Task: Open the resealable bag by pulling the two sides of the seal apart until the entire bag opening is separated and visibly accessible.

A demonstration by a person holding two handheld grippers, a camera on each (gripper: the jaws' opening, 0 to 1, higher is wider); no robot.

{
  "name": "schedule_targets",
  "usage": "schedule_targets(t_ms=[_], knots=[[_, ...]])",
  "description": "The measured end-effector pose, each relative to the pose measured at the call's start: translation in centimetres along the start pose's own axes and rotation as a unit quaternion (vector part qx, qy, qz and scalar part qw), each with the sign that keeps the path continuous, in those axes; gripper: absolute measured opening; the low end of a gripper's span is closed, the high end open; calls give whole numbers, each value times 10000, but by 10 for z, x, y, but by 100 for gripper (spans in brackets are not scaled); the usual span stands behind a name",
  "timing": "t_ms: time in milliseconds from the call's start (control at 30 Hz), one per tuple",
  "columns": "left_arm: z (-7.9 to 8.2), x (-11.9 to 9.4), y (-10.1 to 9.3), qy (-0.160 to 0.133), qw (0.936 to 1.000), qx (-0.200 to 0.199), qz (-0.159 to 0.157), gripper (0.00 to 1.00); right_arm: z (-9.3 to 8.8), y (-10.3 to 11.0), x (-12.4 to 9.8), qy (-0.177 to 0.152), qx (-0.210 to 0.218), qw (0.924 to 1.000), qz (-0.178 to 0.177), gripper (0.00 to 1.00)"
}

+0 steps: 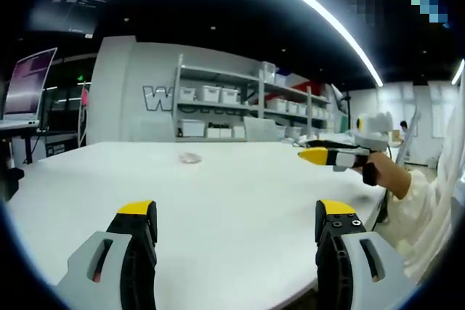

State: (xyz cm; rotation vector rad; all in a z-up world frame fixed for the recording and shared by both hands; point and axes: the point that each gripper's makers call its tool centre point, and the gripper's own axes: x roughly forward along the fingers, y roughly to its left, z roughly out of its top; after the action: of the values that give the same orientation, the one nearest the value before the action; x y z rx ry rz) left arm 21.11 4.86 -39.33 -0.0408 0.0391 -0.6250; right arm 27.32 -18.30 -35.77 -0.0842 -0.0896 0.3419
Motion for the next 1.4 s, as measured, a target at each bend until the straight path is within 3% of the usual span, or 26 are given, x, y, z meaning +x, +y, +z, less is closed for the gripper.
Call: schedule_targets(t_ms=[267,733,1033,1233,1400], knots=[[-1,2,4,-24,10000,-14,67,89,-5,5,-12,39,20,10000,-80,86],[-1,6,10,-94,9997,-89,183,88,-7,6,-46,15,9,9986,-535,85],[4,3,14,-206,9993,-187,267,88,-5,5,-54,-85,217,9976,-655,84],[3,3,15,-173,9994,-157,272,88,-16,0,-58,30,358,9966,-741,82],[0,4,16,-116,9994,-156,293,88,-12,1,-64,-42,364,9965,-752,82]])
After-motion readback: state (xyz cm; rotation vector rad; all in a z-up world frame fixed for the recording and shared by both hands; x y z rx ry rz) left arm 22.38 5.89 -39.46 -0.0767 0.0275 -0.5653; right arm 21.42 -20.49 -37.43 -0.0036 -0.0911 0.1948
